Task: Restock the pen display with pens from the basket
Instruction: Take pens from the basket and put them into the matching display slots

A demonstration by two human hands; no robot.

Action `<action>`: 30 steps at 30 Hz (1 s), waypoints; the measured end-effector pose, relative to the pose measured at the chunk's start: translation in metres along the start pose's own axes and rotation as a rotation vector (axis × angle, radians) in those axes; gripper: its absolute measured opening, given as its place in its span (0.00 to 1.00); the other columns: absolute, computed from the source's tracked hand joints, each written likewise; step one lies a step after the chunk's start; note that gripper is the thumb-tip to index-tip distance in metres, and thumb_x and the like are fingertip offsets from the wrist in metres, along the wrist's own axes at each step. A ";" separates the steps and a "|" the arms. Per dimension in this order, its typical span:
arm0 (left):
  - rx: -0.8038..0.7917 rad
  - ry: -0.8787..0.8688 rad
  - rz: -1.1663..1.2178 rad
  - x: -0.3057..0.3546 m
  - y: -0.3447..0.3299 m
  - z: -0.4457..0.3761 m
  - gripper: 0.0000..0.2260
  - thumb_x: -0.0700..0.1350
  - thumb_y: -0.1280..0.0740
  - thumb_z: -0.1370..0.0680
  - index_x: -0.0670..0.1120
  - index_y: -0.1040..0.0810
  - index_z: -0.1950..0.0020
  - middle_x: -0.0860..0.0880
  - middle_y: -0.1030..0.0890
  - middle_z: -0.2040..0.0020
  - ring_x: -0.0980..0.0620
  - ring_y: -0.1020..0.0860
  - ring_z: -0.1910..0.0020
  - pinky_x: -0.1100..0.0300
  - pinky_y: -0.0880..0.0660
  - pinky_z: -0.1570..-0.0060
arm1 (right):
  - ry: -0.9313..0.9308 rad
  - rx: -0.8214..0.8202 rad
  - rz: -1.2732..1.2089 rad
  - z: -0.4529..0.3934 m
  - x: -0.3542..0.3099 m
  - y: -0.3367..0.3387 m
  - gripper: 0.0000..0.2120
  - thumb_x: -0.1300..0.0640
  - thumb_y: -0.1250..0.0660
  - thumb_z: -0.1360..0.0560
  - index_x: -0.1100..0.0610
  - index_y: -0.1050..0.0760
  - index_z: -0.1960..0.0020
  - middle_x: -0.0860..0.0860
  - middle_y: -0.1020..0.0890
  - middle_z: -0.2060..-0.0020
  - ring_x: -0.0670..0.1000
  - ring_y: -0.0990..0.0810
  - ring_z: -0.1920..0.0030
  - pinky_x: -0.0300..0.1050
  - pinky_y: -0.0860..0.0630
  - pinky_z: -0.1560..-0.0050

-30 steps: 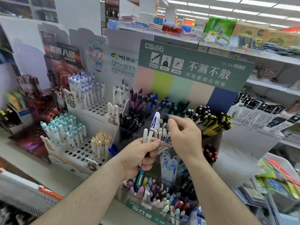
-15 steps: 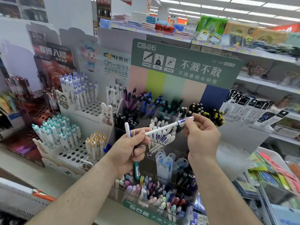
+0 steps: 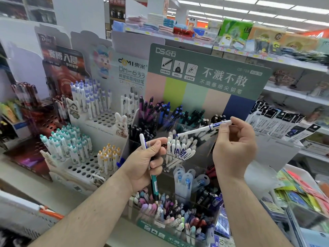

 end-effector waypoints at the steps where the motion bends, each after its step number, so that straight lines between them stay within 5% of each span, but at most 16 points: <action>1: 0.001 0.001 -0.004 0.000 0.000 0.001 0.08 0.44 0.35 0.27 0.44 0.17 0.54 0.49 0.24 0.67 0.58 0.36 0.80 0.68 0.40 0.82 | 0.061 -0.012 0.033 0.001 0.000 -0.004 0.05 0.60 0.31 0.22 0.56 0.21 0.46 0.41 0.21 0.63 0.38 0.23 0.65 0.29 0.28 0.61; 4: 0.005 0.012 -0.016 0.002 0.000 0.003 0.08 0.44 0.36 0.27 0.44 0.20 0.52 0.49 0.26 0.68 0.58 0.37 0.80 0.68 0.40 0.82 | 0.235 -0.107 0.153 0.006 0.000 -0.020 0.08 0.62 0.31 0.23 0.61 0.19 0.45 0.47 0.19 0.61 0.42 0.24 0.66 0.26 0.29 0.60; 7: 0.009 0.004 -0.026 0.003 0.002 0.003 0.08 0.45 0.36 0.26 0.44 0.22 0.50 0.50 0.27 0.69 0.58 0.38 0.79 0.67 0.40 0.81 | 0.294 -0.281 0.222 0.016 0.003 -0.039 0.10 0.64 0.30 0.23 0.61 0.18 0.43 0.52 0.14 0.56 0.50 0.18 0.60 0.39 0.21 0.54; 15: 0.020 -0.026 -0.033 0.010 0.002 0.003 0.09 0.46 0.36 0.25 0.44 0.22 0.50 0.51 0.28 0.69 0.58 0.38 0.78 0.66 0.39 0.80 | 0.158 -0.637 0.462 0.038 0.021 -0.076 0.10 0.52 0.34 0.21 0.52 0.14 0.48 0.49 0.31 0.58 0.52 0.28 0.56 0.46 0.29 0.56; 22: 0.038 -0.090 0.030 0.018 0.002 0.003 0.09 0.47 0.37 0.25 0.44 0.21 0.50 0.51 0.27 0.69 0.58 0.38 0.79 0.66 0.38 0.80 | 0.062 -0.659 0.372 0.044 0.009 -0.066 0.09 0.53 0.34 0.21 0.52 0.16 0.47 0.47 0.25 0.58 0.47 0.26 0.57 0.46 0.27 0.54; 25: 0.111 -0.153 0.077 0.024 0.003 0.000 0.08 0.47 0.39 0.20 0.45 0.23 0.48 0.51 0.27 0.70 0.58 0.36 0.79 0.66 0.37 0.79 | -0.153 -0.954 0.227 0.059 0.003 -0.069 0.11 0.48 0.34 0.21 0.51 0.21 0.60 0.41 0.23 0.68 0.40 0.26 0.66 0.39 0.31 0.61; 28: 0.234 -0.233 0.116 0.028 0.007 -0.004 0.09 0.46 0.41 0.17 0.46 0.22 0.48 0.52 0.27 0.69 0.58 0.35 0.78 0.66 0.35 0.78 | -0.229 -1.304 0.215 0.082 -0.003 -0.072 0.14 0.39 0.31 0.27 0.49 0.20 0.58 0.41 0.20 0.68 0.40 0.23 0.67 0.39 0.26 0.65; 30: 0.283 -0.270 0.119 0.028 0.007 -0.005 0.10 0.47 0.41 0.17 0.46 0.21 0.48 0.52 0.27 0.69 0.58 0.33 0.77 0.66 0.33 0.77 | -0.215 -1.396 0.261 0.091 -0.003 -0.069 0.10 0.43 0.27 0.28 0.49 0.20 0.56 0.47 0.17 0.64 0.46 0.18 0.63 0.45 0.19 0.61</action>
Point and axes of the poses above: each hand's wrist, its own z-axis away from the middle knuckle, its own y-axis out of the back of the hand, x = y × z, the point moved 6 cm from there along -z, towards the middle knuckle
